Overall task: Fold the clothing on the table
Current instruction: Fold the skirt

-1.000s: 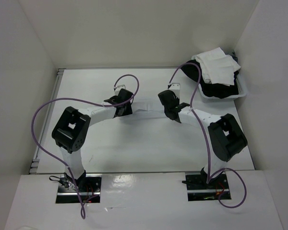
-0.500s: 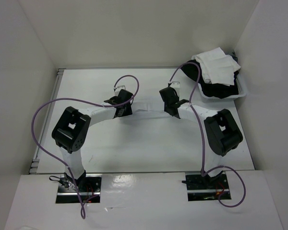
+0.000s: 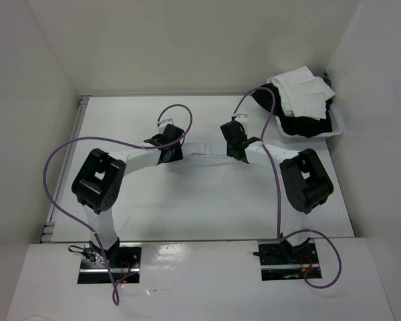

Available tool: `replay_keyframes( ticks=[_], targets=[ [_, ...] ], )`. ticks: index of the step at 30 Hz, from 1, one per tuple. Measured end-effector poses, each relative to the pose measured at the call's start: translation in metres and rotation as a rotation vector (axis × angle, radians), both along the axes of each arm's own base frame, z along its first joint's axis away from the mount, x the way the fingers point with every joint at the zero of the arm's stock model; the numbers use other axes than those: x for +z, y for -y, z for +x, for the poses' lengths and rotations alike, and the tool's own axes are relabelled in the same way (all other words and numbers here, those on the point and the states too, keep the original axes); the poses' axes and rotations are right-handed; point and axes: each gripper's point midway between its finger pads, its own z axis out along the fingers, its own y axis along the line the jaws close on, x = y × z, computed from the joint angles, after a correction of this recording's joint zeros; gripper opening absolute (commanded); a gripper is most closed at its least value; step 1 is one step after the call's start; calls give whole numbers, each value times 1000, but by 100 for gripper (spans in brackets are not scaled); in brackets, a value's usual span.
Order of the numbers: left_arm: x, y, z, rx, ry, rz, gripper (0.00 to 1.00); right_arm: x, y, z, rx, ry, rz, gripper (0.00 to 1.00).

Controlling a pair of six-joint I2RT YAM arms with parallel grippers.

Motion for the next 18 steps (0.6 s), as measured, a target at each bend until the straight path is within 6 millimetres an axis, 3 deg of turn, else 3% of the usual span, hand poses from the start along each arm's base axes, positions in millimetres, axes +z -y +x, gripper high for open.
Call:
replay_keyframes(
  ticks=[18],
  targets=[
    [-10,2,-1,-9,-18,-1,51,-5,4,2,-13,-24,-16,27]
  ],
)
